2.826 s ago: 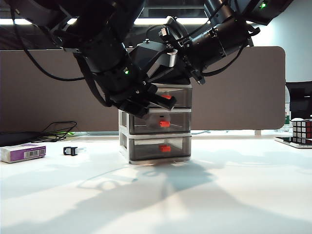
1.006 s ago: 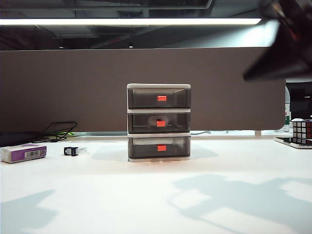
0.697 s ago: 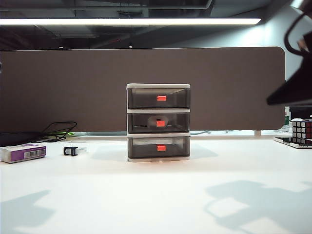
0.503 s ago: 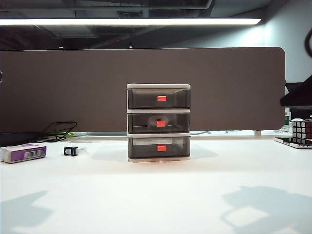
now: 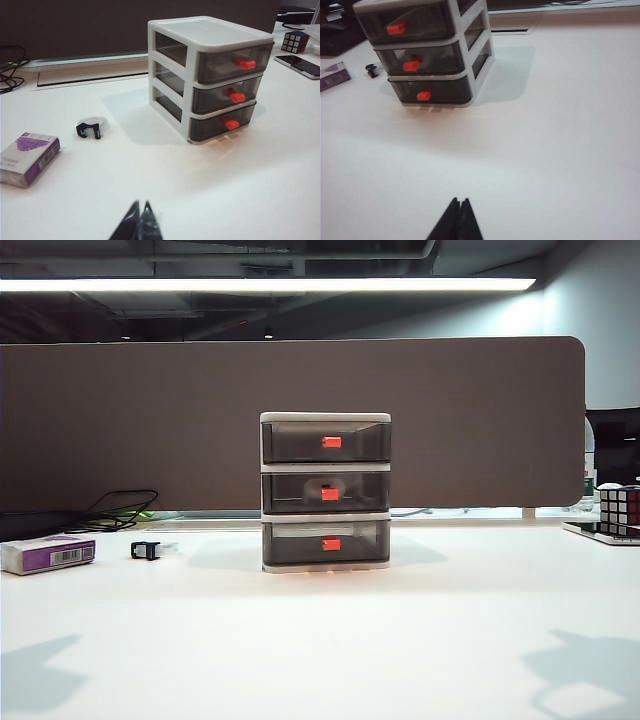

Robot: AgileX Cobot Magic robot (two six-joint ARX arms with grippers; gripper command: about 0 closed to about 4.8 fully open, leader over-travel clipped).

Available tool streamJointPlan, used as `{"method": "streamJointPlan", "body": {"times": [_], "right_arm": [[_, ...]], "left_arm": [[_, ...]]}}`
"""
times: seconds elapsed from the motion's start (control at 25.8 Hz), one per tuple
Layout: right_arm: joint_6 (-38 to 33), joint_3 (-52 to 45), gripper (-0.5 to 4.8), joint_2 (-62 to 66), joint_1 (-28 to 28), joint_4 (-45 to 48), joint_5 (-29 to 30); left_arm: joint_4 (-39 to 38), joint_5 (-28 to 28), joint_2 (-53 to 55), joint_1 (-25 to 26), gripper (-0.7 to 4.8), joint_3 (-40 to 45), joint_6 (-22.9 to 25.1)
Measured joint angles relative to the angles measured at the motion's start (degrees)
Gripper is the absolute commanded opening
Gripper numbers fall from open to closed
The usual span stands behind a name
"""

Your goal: Open the second layer of the drawer on the table, pick up the earphone case on the table and put it in, and finally close the drawer.

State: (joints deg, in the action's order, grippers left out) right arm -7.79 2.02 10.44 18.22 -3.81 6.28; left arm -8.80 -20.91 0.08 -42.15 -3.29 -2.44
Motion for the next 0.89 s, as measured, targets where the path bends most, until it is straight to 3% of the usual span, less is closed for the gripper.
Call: {"method": "streamJointPlan", "body": {"times": [0.23, 0.43, 0.62, 0.89], "right_arm": [[-0.55, -1.62, -0.05, -10.25, -3.10, -6.12, -0.35], [-0.33, -1.62, -0.05, -10.16, -8.70, -6.43, 0.42], [0.11, -1.62, -0.05, -10.36, -16.63, -6.23, 5.27], [0.11, -1.62, -0.05, -10.36, -19.47, -6.08, 6.34]], "left_arm": [[4.76, -0.74, 0.02, 0.09, -0.05, 3.13, -0.66], [5.18, -0.72, 0.02, 2.16, -0.05, 3.21, 0.59], [6.40, 9.29, 0.02, 15.02, -0.05, 3.21, 1.51], [7.28, 24.41, 0.02, 32.59, -0.05, 3.21, 1.33]]}}
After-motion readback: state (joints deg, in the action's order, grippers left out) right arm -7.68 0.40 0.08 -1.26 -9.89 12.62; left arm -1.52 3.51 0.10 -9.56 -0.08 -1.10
